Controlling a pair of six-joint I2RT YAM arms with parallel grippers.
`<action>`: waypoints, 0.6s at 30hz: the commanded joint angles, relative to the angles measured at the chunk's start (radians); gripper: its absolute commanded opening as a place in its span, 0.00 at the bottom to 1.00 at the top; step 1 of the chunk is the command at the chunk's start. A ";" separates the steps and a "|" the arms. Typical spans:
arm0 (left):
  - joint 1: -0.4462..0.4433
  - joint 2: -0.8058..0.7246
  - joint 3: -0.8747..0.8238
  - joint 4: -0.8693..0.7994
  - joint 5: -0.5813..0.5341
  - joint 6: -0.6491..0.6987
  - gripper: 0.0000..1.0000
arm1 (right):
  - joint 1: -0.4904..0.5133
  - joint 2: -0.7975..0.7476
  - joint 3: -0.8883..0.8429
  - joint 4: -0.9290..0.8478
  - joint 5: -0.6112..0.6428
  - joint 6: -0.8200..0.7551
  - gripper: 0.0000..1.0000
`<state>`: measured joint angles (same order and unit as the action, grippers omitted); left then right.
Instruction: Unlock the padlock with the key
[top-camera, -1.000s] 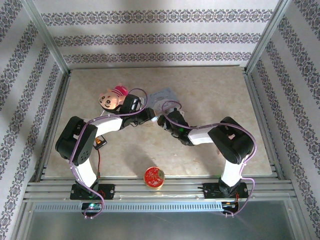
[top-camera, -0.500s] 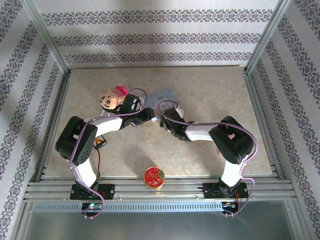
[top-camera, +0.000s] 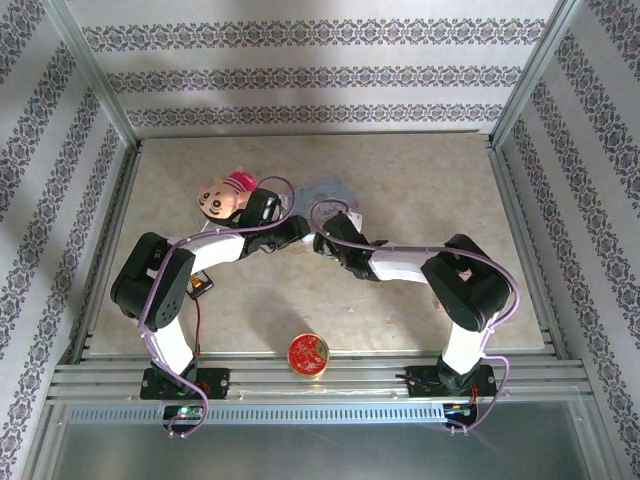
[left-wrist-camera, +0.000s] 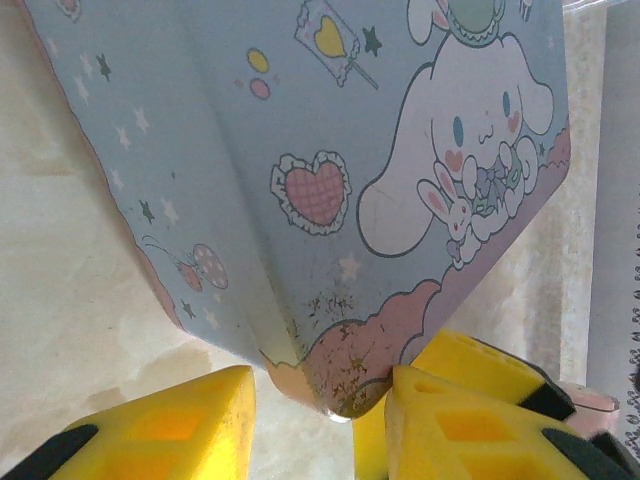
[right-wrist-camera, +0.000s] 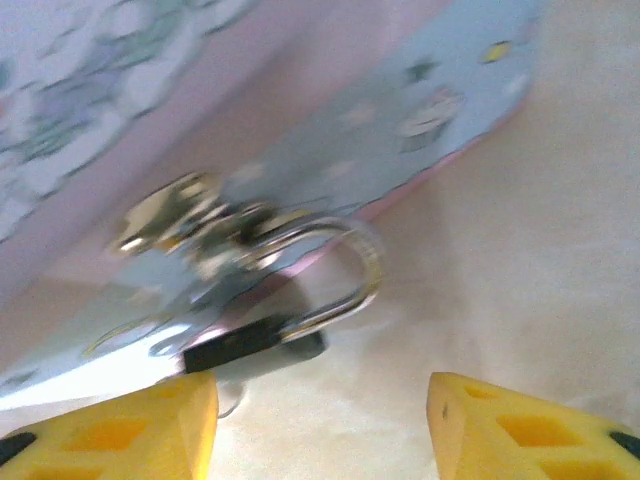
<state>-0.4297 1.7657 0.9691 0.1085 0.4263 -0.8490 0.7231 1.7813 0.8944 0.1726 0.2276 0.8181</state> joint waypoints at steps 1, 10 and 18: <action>0.031 0.067 -0.051 -0.221 -0.087 0.013 0.37 | 0.019 -0.046 -0.010 -0.003 0.036 -0.042 0.69; 0.032 0.070 -0.049 -0.222 -0.086 0.014 0.37 | -0.005 0.009 0.042 -0.034 0.025 -0.061 0.70; 0.032 0.066 -0.051 -0.219 -0.087 0.010 0.37 | -0.020 0.062 0.099 -0.074 0.003 -0.093 0.71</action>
<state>-0.4248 1.7660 0.9691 0.1085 0.4335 -0.8490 0.7097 1.8221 0.9661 0.1307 0.2348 0.7509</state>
